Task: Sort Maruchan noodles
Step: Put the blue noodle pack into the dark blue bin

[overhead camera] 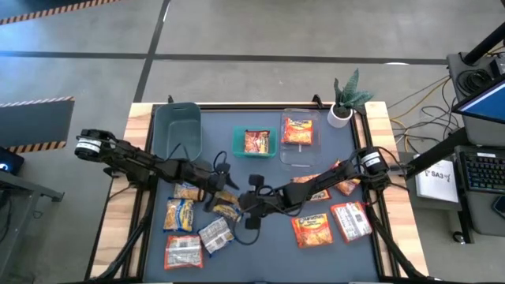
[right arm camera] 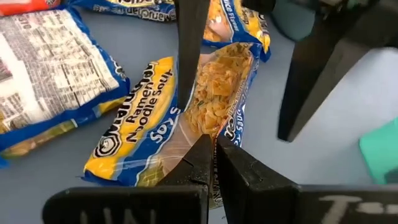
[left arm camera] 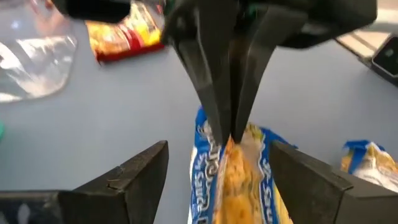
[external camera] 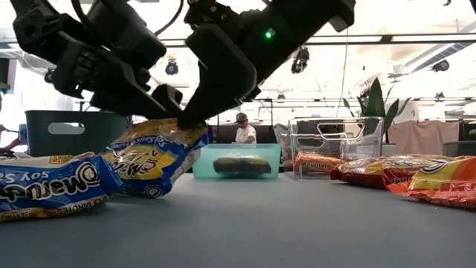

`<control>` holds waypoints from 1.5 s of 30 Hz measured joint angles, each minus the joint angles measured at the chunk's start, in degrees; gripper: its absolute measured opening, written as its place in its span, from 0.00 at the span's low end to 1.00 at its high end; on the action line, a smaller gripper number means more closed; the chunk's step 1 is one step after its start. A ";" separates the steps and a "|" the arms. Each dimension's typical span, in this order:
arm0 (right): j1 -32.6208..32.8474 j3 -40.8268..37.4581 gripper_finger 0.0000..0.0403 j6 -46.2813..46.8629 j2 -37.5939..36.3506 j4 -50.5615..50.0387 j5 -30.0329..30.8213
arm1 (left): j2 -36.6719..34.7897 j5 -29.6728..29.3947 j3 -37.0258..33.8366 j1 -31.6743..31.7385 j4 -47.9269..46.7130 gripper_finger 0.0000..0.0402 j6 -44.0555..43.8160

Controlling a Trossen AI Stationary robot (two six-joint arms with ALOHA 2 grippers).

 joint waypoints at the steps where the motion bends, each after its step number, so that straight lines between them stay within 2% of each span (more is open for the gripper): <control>1: 0.08 0.14 0.02 -1.01 0.00 0.06 -0.02 | 0.00 0.03 0.12 0.00 -0.83 0.64 -0.12; 7: 0.52 0.23 0.02 -4.35 0.00 0.15 0.02 | 0.00 0.05 0.26 0.09 -5.62 0.61 -3.67; 13: 0.67 0.23 0.02 -5.63 0.00 0.22 0.09 | 0.10 0.28 0.26 0.01 -6.33 0.56 -6.10; 16: 0.97 0.23 0.02 -6.04 0.00 0.50 1.38 | 0.11 0.62 0.59 -0.02 -6.43 0.47 -5.89; 22: 1.26 0.23 0.02 -5.56 0.00 0.59 2.52 | 0.05 0.67 0.76 -0.01 -6.28 0.19 -5.95; 25: 1.28 0.23 0.04 -4.99 0.00 0.65 2.54 | 0.04 0.66 0.80 -0.01 -6.22 0.10 -6.22; 29: 1.20 0.23 0.12 -0.64 -0.41 0.66 2.33 | -0.34 0.56 0.80 -0.02 -6.46 0.09 -7.09; 33: 1.17 0.23 0.26 2.32 -2.00 -0.24 2.36 | -0.95 0.35 0.76 -0.30 -6.87 0.14 -7.48; 37: 1.17 0.23 0.39 4.80 -5.08 -3.63 3.07 | -2.44 0.35 0.76 -0.65 -6.65 0.13 -7.46; 41: 1.50 -0.13 0.48 6.82 -8.62 -9.24 9.11 | -5.29 0.42 0.74 -0.65 -5.83 0.11 -7.44; 45: 1.81 -0.66 0.53 8.19 -11.05 -13.50 15.30 | -9.75 0.54 0.74 -0.69 -5.78 0.10 -7.71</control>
